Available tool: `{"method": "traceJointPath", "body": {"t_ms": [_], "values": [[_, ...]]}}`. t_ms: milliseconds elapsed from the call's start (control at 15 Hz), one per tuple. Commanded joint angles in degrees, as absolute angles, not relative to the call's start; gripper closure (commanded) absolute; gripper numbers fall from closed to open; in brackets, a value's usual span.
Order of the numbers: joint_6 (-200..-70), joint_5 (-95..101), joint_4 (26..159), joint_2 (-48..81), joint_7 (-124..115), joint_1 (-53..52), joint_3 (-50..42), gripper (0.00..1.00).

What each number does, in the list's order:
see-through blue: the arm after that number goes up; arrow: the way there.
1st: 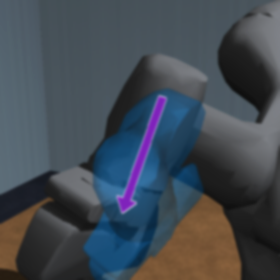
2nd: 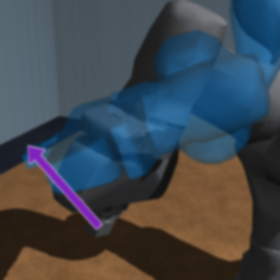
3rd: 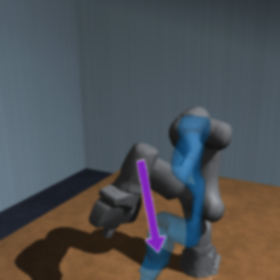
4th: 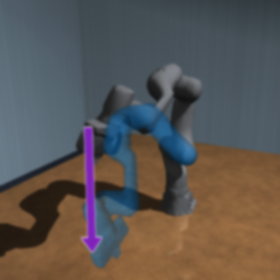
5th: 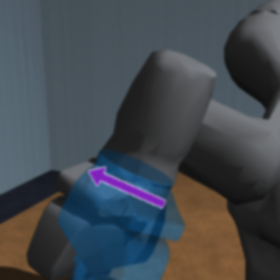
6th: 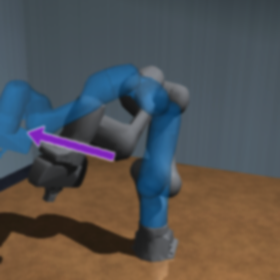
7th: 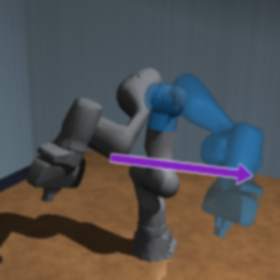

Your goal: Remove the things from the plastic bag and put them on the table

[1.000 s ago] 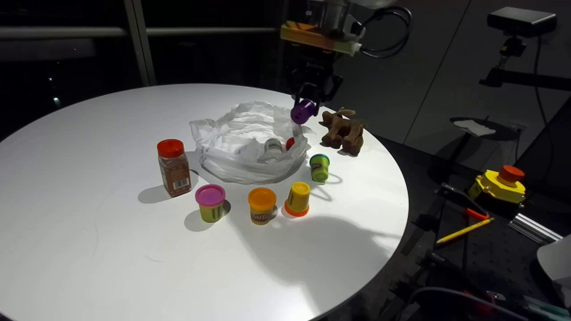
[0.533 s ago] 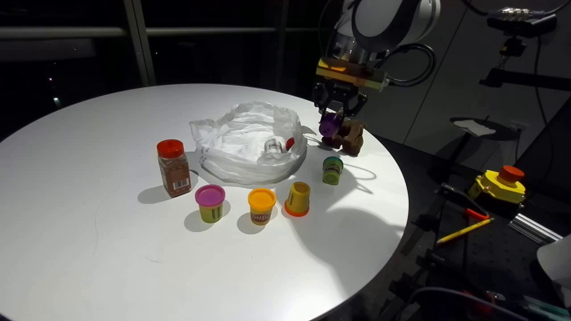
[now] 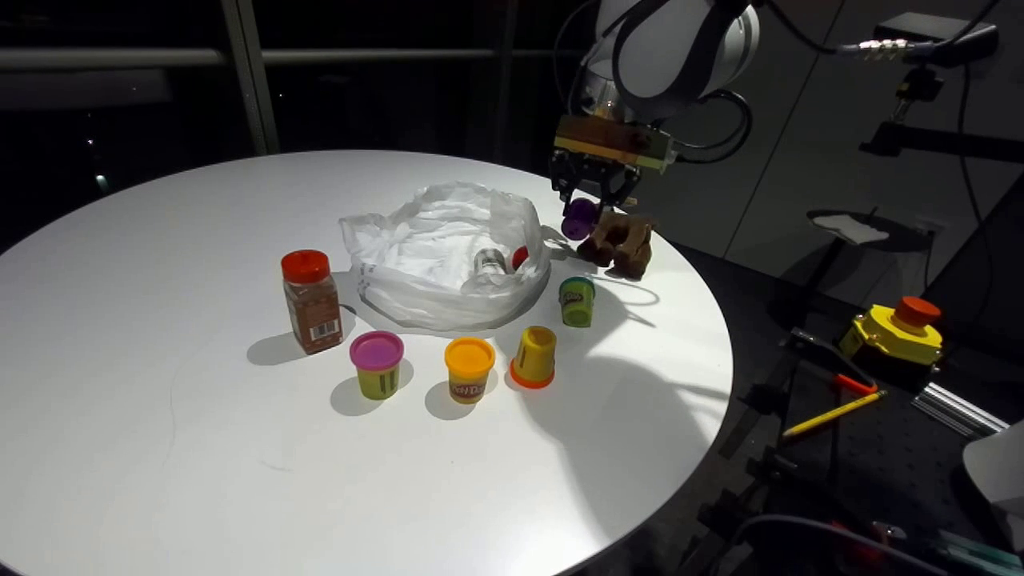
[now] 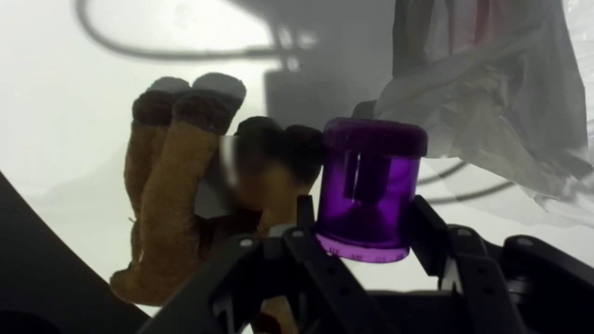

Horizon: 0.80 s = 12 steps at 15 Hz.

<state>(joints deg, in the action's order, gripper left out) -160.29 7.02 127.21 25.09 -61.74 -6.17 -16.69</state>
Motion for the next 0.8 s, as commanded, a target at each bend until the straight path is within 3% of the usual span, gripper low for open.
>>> {"method": "traceJointPath", "body": {"t_ms": [0,733], "values": [[-158.82,8.24,120.93,30.13,-61.04,-7.65,-17.95,0.79],[-152.00,8.25,118.39,32.72,-47.76,-6.81,-15.61,0.79]]}}
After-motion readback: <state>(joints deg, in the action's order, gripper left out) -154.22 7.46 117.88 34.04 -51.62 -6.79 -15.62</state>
